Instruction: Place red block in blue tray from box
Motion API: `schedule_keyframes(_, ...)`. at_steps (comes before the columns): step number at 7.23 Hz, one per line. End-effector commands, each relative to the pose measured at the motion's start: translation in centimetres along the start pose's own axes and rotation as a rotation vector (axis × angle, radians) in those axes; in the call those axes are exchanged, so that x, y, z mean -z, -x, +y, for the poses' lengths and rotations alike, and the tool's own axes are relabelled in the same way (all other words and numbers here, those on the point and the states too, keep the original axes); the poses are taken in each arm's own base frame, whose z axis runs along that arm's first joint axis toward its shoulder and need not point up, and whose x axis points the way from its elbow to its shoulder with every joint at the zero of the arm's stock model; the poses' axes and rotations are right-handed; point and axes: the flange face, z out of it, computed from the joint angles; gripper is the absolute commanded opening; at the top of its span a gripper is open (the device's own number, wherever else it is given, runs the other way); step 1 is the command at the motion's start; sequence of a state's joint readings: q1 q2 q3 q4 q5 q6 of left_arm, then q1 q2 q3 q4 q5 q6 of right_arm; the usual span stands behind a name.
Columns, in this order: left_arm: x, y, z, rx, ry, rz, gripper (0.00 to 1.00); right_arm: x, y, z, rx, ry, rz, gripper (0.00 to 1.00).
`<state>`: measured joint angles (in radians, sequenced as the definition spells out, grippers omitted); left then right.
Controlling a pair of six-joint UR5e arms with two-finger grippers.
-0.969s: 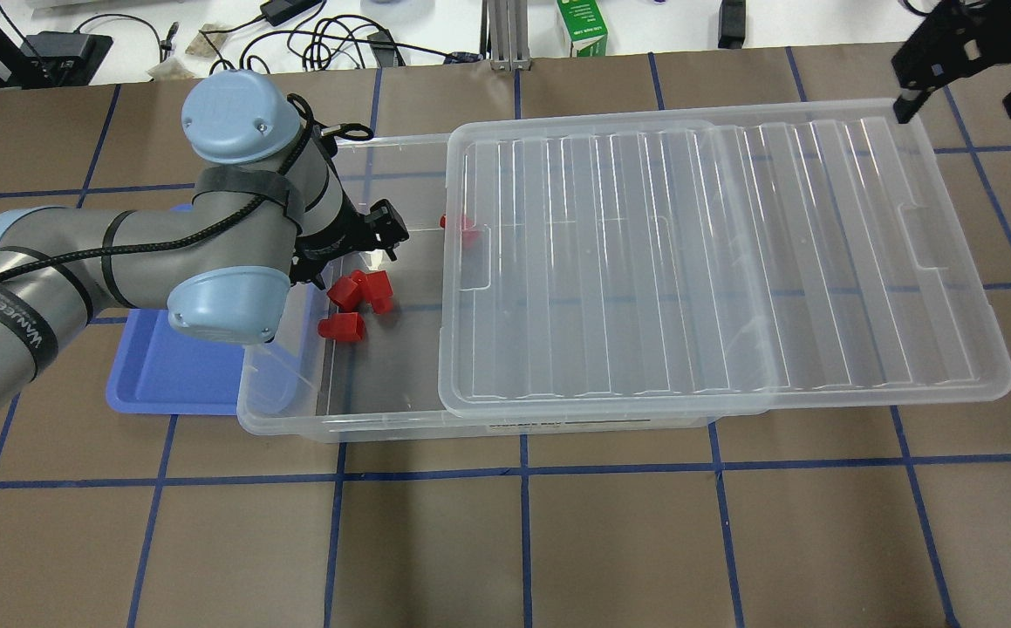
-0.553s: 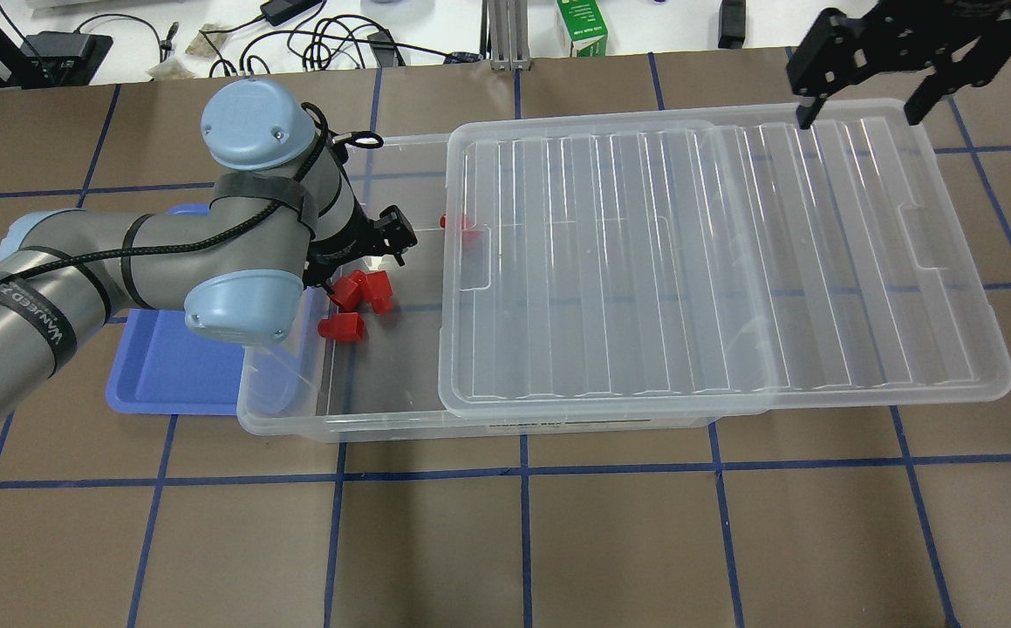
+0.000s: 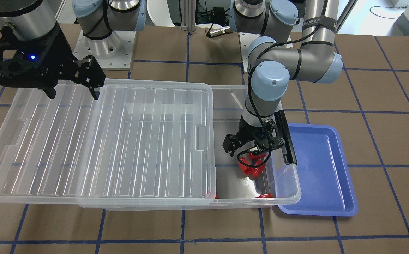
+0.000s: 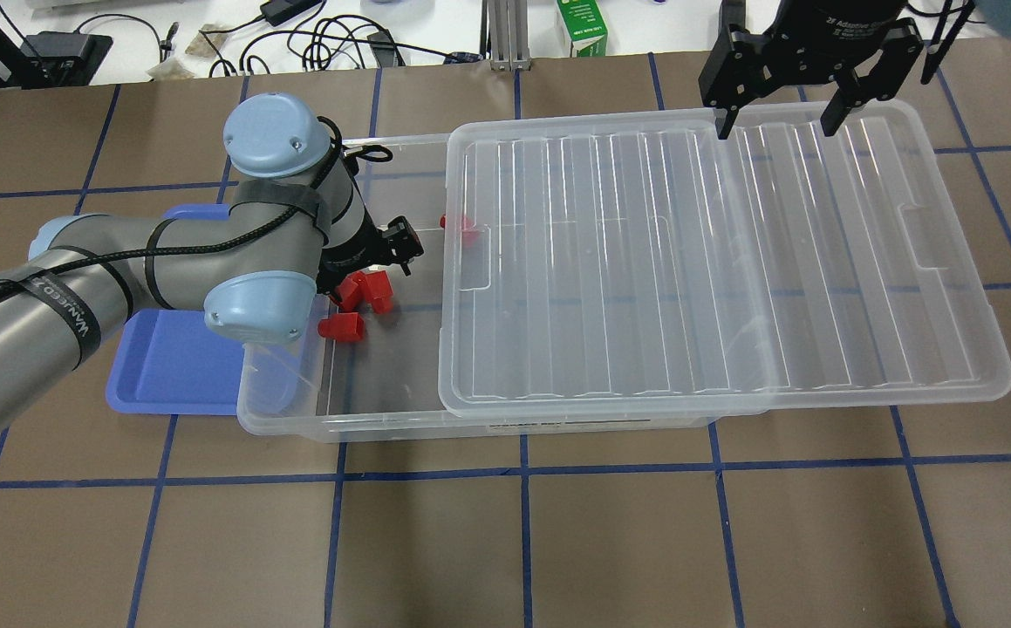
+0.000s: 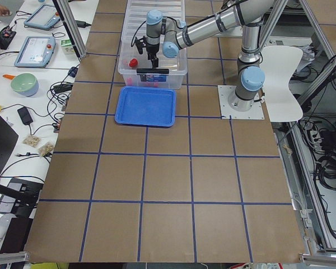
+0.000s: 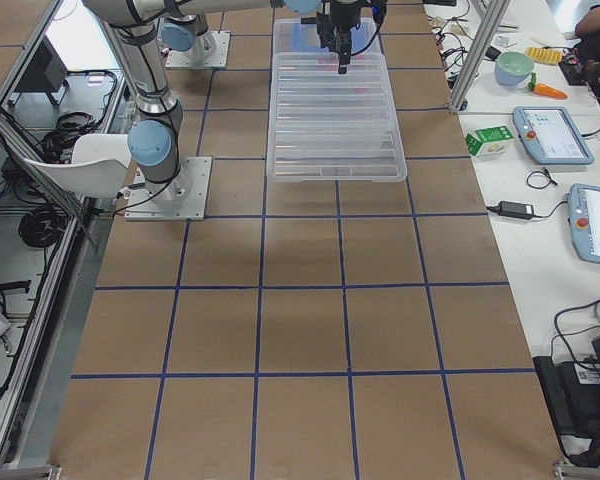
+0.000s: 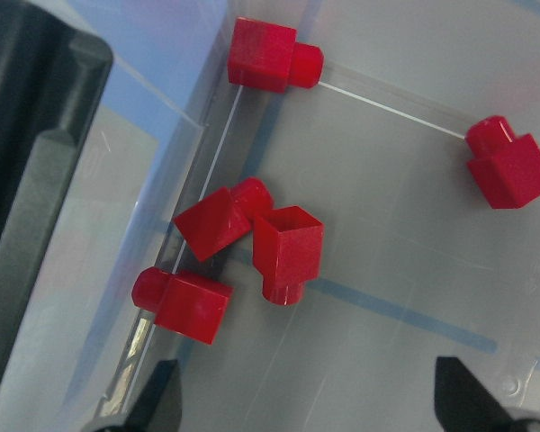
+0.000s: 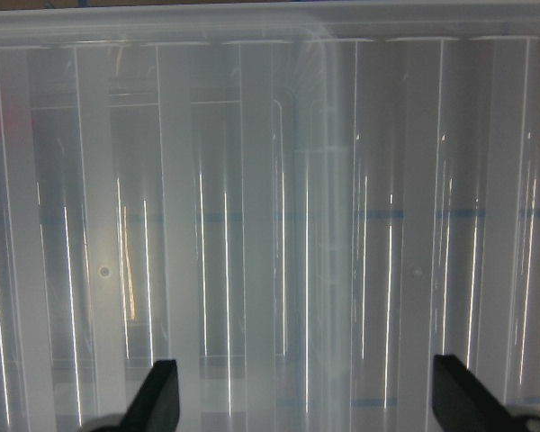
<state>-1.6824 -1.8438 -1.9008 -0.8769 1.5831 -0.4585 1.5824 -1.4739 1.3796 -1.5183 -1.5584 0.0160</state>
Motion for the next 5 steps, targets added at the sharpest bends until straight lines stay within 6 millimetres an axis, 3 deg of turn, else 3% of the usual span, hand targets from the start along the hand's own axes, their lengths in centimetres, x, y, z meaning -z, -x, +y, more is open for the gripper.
schedule_keyframes(1, -0.4, 0.0, -0.5, -0.023, -0.02, 0.009, 1.0, -0.4, 0.0, -0.5, 0.0, -0.01, 0.0, 1.0)
schedule_keyframes(5, -1.5, 0.2, -1.0, -0.04, -0.02, 0.008, 1.0, -0.3, 0.0, -0.5, 0.0, -0.02, 0.001, 1.0)
